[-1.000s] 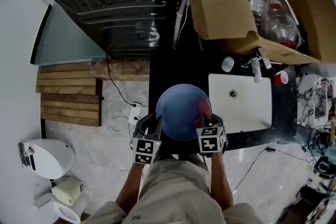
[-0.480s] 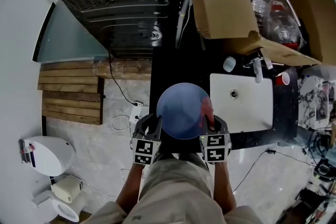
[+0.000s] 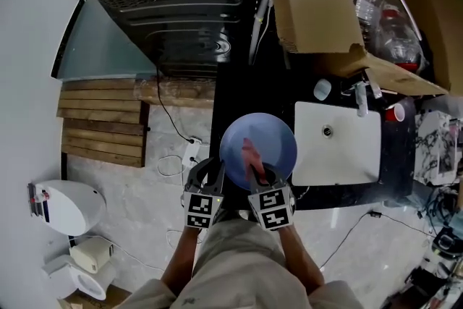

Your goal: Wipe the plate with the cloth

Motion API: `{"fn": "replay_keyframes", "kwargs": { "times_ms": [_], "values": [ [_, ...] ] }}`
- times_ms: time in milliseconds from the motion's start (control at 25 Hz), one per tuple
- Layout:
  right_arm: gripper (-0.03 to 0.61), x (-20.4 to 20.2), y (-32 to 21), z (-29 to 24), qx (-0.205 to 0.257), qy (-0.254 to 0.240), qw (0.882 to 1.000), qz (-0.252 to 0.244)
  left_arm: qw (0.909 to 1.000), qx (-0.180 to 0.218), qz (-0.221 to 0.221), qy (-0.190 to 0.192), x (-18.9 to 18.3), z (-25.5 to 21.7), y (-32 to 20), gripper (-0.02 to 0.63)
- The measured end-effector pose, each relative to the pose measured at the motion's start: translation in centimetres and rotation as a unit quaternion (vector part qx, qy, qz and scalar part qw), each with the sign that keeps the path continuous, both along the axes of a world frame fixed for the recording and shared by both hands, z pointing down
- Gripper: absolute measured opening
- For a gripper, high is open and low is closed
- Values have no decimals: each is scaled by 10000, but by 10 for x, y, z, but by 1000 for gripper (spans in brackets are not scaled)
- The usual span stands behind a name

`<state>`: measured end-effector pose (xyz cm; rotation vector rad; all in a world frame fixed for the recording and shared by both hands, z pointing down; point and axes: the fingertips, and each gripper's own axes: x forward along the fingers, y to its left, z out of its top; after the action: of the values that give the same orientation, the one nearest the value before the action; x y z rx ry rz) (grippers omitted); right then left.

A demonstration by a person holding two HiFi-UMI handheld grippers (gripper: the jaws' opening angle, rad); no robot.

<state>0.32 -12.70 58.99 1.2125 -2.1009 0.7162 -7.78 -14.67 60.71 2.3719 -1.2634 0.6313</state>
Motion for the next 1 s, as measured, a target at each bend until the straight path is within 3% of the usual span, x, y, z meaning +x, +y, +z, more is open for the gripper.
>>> {"fn": "replay_keyframes", "kwargs": {
  "times_ms": [520,760,1000],
  "values": [
    [26,-53,7,28,-404,-372,9973,-486,9993,-80,-349,-97,-27,3,13,69],
    [26,-46,17,51,-678,-203,9967,-408,9996,-55,-266,-111,-23,3,14,69],
    [26,-33,25,55,-645,-76,9973,-328,9999,-43,-66,-96,-10,4,14,69]
  ]
}}
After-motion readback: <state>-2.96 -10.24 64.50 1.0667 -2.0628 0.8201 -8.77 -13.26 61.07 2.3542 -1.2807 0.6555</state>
